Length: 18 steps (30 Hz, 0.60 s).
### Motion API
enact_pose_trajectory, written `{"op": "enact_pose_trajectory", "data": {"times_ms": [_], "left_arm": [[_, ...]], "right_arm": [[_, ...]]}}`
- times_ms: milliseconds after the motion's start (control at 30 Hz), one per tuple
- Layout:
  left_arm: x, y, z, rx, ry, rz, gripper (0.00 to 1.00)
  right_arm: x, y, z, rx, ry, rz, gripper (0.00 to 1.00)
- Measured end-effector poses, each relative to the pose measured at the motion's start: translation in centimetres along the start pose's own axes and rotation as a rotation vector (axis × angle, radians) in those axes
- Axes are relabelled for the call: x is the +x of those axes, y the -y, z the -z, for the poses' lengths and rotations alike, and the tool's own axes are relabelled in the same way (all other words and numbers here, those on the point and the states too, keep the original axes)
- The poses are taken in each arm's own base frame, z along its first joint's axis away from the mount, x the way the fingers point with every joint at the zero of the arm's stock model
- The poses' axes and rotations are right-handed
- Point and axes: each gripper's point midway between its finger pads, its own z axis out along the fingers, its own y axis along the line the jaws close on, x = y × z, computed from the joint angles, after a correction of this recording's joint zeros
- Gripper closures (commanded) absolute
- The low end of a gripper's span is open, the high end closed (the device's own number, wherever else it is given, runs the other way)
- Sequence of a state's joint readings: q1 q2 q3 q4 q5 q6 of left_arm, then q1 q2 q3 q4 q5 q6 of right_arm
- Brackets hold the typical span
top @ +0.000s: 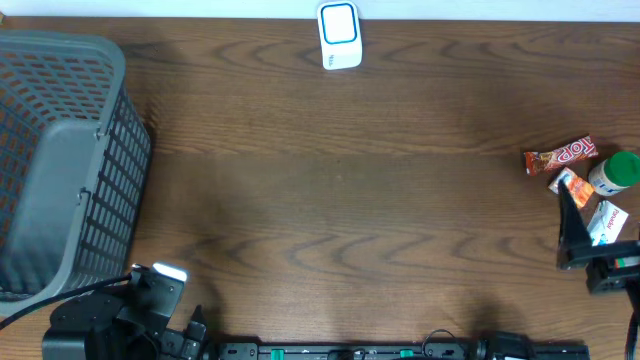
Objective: Scan the item barcode
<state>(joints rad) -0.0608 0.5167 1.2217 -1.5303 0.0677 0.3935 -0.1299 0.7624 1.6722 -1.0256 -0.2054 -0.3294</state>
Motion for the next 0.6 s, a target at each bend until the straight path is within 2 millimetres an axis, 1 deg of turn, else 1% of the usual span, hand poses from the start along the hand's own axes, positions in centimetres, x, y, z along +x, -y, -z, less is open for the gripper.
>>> {"op": "enact_pose_trajectory", "data": {"times_ms": [33,133,267,333,433,500,600], "left_arm": [[0.0,0.0,0.0,0.000,0.000,0.000,0.05],[0.0,0.0,0.0,0.000,0.000,0.000,0.05],[0.0,0.0,0.0,0.000,0.000,0.000,0.05],[0.0,0.0,0.0,0.000,0.000,0.000,0.05],[0.0,0.0,0.0,0.000,0.000,0.000,0.05],[0.0,0.0,0.0,0.000,0.000,0.000,0.05],[0.0,0.0,0.0,0.000,0.000,0.000,0.05]], "right_arm": [[-0.1,0.1,-0.2,0.002,0.011,0.013,0.01],[-0.1,-0.2,-1.9,-0.020,0.045,0.048,0.01],[-0.2,-1.3,-4.7,-0.075,0.146,0.086,0.01],[0.3,-1.9,-5.5,-0.087,0.205,0.105,0.01],[1.1,-2.6,-5.8,-0.077,0.296,0.123,0.01],[2.7,-3.4,-5.5,-0.062,0.386,0.132,0.01],[5.1,-4.5,-5.1,-0.048,0.474,0.120,0.01]]}}
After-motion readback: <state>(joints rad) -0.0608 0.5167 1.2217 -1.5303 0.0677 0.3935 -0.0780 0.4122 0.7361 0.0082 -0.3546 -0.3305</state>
